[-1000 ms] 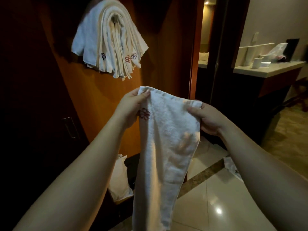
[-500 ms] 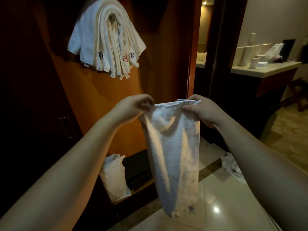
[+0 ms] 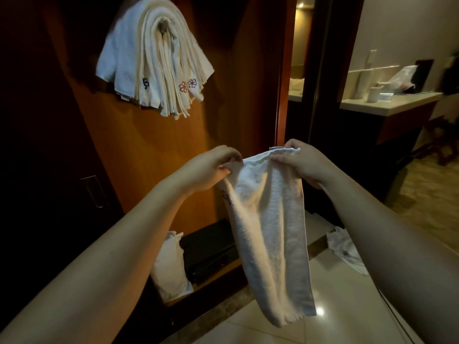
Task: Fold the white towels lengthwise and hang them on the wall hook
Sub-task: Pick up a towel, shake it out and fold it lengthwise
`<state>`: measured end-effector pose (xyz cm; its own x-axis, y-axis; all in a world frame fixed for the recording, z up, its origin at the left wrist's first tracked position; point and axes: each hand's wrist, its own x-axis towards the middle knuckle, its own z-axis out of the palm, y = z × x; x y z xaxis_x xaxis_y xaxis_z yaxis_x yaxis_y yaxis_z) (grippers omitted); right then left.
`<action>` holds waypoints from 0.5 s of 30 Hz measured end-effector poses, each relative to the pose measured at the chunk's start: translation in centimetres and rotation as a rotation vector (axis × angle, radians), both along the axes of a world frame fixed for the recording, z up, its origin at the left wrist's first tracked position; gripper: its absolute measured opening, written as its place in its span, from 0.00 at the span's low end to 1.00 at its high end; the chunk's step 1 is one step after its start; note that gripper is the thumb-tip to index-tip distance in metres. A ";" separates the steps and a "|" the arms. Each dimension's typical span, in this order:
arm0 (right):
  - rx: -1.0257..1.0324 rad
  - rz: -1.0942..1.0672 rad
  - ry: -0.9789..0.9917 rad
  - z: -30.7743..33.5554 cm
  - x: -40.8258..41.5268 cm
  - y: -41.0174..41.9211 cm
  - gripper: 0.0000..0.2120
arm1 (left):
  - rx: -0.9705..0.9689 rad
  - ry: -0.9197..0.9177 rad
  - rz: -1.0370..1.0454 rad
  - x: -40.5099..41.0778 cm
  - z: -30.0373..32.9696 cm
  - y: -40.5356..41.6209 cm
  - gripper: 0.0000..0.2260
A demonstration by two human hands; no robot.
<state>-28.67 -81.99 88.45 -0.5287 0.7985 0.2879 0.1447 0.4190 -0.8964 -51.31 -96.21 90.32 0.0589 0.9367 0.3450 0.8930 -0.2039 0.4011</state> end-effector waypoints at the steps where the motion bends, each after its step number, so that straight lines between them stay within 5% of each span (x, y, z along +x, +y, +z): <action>1: -0.007 0.007 0.018 0.0 0.0 -0.1 0.13 | -0.009 0.011 -0.006 0.1 0.1 0.1 0.15; 6: -0.013 0.001 0.030 -0.2 0.1 0.0 0.12 | -0.109 0.065 0.029 0.6 0.6 1.0 0.13; 11: 0.017 -0.042 0.046 0.0 0.6 0.4 0.12 | -0.221 0.328 0.077 -0.3 0.5 0.7 0.03; 15: 0.076 -0.087 -0.064 0.0 1.4 1.3 0.15 | -0.187 0.258 0.195 -1.3 0.8 0.3 0.07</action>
<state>-27.26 -80.69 88.44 -0.4777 0.8194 0.3168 0.2394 0.4684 -0.8505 -52.60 -95.87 91.17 -0.0637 0.9844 0.1642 0.9845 0.0351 0.1716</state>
